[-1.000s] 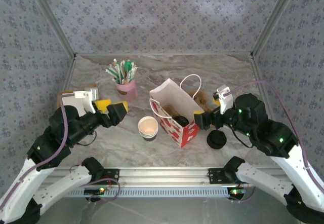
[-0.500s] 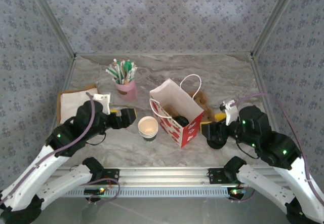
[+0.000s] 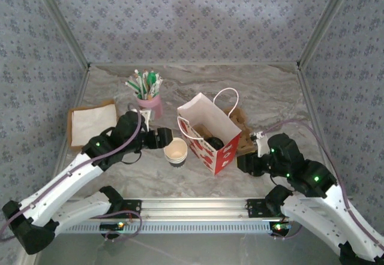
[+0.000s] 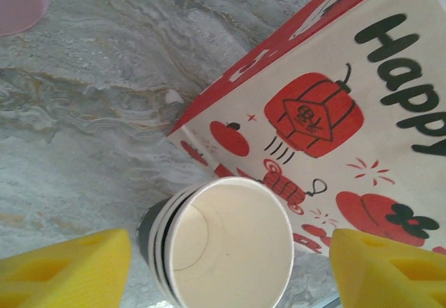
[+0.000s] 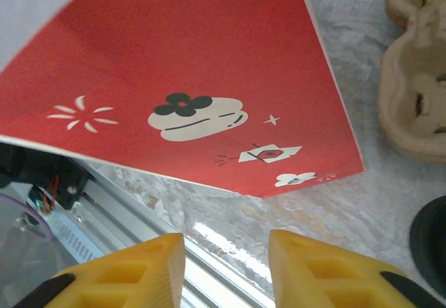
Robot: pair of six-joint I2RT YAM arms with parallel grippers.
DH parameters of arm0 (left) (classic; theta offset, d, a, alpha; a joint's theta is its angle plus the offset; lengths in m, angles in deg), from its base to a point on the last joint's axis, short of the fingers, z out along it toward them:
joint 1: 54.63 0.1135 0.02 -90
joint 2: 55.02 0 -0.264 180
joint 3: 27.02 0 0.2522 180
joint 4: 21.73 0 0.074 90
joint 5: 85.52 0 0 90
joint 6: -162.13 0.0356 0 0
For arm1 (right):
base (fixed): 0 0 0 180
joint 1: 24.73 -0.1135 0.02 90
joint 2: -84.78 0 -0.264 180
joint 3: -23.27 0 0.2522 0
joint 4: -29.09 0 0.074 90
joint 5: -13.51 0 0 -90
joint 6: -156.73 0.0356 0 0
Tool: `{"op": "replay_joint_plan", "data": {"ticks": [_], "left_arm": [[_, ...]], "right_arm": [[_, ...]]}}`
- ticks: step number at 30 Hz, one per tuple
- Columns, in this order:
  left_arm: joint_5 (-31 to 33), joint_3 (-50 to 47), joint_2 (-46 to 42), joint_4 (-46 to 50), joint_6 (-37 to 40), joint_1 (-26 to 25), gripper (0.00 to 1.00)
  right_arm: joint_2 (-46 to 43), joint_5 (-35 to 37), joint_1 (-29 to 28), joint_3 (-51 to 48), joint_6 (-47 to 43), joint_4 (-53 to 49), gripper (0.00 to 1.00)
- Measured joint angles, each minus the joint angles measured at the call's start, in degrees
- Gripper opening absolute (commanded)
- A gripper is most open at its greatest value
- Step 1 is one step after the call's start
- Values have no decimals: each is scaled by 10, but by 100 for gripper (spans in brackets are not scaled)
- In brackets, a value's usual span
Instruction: Pack the takeout coffee
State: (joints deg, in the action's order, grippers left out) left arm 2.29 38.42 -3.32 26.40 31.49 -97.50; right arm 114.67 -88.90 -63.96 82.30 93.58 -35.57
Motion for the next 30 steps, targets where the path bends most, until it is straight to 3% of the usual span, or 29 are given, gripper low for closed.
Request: {"op": "replay_joint_plan", "data": {"ticks": [9, 17, 24, 30], "left_arm": [[-17, 0, 46, -53, 0, 5, 65], [4, 47, 41, -12, 10, 56, 74], [37, 136, 28, 66, 42, 133, 75], [38, 209, 66, 129, 79, 228, 72]], "right_arm": [[-3, -9, -14, -67, 47, 78, 27], [-3, 3, -35, -77, 60, 93, 29], [22, 12, -36, -45, 54, 89, 31], [38, 41, -36, 40, 30, 30, 42]]}}
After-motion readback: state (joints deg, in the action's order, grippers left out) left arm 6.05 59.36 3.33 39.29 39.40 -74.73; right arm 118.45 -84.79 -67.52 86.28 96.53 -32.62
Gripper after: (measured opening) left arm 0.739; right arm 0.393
